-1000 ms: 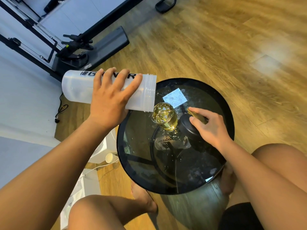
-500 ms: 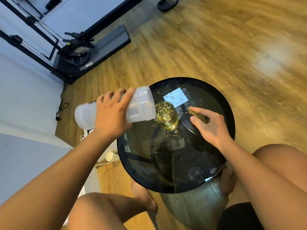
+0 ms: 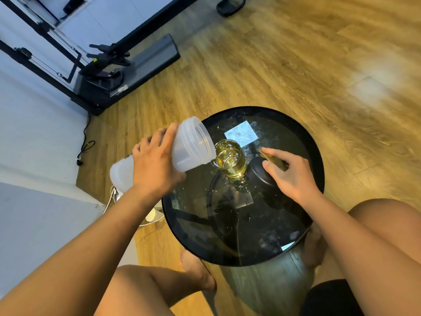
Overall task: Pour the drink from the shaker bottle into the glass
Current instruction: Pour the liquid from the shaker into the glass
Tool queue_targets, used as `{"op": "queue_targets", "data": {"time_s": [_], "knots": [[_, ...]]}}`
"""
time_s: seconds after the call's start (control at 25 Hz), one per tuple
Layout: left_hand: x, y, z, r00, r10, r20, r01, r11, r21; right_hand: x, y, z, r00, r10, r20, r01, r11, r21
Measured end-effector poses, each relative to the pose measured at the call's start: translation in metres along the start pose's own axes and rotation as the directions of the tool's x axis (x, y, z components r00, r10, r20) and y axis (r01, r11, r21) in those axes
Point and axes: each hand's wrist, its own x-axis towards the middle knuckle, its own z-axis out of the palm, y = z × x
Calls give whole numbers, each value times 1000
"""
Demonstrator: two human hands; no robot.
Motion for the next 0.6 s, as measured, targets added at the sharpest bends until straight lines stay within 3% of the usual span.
{"op": "queue_targets", "data": {"time_s": [0.36,0.6], "knots": [[2,2,3,998,39,40,-35,995,-96,0,1,0,1000,-4,1,4,1000,2],[-2,-8,11,1000,16,20,-9,952,-307,-2,3,-1,1000,-19,4,19,1000,-1]]}}
